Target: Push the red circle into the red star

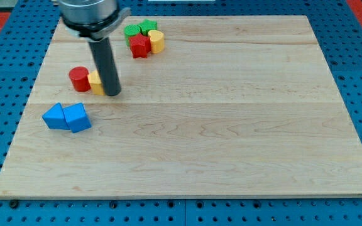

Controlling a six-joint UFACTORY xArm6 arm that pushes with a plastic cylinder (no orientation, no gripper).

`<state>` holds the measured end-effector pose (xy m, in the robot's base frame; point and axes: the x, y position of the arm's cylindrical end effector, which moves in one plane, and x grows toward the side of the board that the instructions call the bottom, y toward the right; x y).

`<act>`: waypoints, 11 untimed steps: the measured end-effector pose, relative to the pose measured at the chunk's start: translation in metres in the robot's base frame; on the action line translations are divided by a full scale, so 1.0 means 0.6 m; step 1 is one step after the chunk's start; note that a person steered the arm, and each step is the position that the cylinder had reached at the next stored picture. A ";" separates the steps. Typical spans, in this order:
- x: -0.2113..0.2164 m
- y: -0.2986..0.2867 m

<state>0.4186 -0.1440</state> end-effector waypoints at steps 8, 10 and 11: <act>-0.146 -0.098; -0.159 -0.035; -0.169 -0.013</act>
